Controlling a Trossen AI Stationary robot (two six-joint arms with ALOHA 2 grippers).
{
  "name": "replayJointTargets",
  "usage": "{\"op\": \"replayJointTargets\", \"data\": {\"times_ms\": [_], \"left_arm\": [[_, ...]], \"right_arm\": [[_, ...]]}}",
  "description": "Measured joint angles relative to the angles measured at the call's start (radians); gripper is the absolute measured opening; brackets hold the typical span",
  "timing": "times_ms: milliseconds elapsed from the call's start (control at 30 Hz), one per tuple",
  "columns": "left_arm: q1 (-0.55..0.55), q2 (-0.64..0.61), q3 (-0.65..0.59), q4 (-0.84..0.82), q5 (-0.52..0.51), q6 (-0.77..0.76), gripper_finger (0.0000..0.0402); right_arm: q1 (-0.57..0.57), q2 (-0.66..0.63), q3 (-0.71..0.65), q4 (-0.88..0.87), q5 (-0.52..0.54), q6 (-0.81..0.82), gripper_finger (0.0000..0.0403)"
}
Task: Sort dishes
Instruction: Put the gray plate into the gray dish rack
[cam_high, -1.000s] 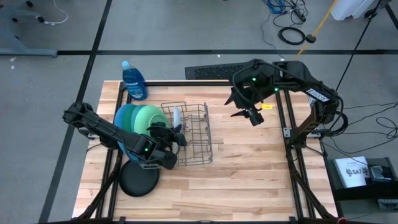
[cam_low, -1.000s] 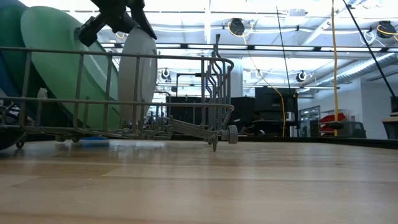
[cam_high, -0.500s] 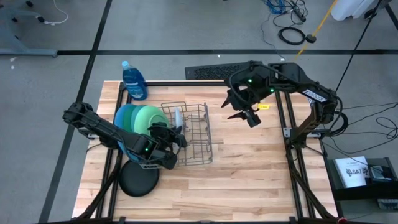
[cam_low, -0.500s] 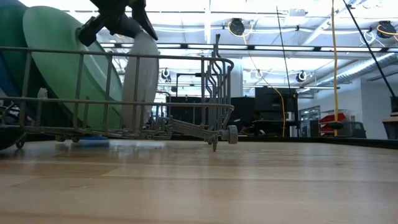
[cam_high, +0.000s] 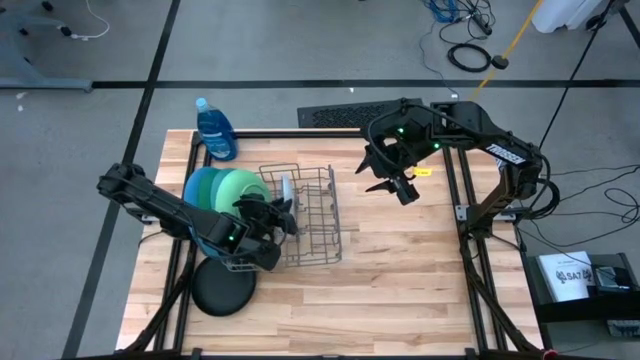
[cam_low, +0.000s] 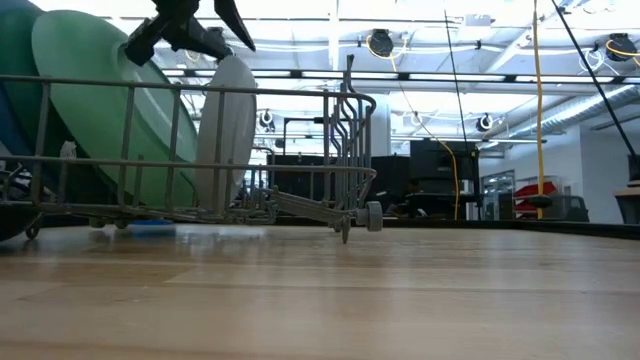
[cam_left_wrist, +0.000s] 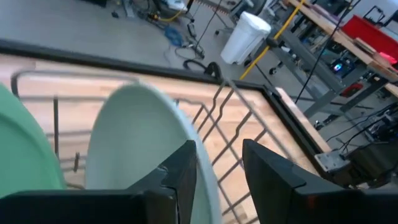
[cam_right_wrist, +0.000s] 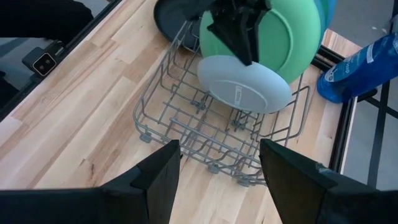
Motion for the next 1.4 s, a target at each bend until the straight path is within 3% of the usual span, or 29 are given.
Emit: {"op": "replayJointTargets", "data": {"times_ms": [167,300,567,867,1000,1200,1400], "left_arm": [[0.0,-0.053,0.0,0.02,-0.031,0.091,0.013],[0.0,-0.077,0.0,0.12,-0.028,0.269,0.013],[0.022,-0.078,0.0,0.392,0.166,0.709,0.013],[0.088,-0.078,0.0,0.279,0.294,0.912,0.0128],[0.117,-0.078,0.0,0.269,0.337,1.036,0.0101],[0.165,-0.078,0.0,0.169,0.363,1.008,0.0014],[0.221,-0.081,0.006,-0.005,0.413,0.802,0.0007]], "right_arm": [[0.0,0.0,0.0,0.0,0.0,0.0,0.0212],[0.0,0.0,0.0,0.004,0.0,0.0,0.0212],[0.0,0.0,0.0,0.033,0.0,0.0,0.0212],[0.0,0.0,0.0,0.047,-0.001,0.026,0.0212],[0.0,0.0,0.0,0.047,-0.001,0.031,0.0212],[0.0,0.0,0.001,0.048,0.0,0.046,0.0212],[0.0,0.0,0.001,0.05,0.0,0.053,0.0212]]}}
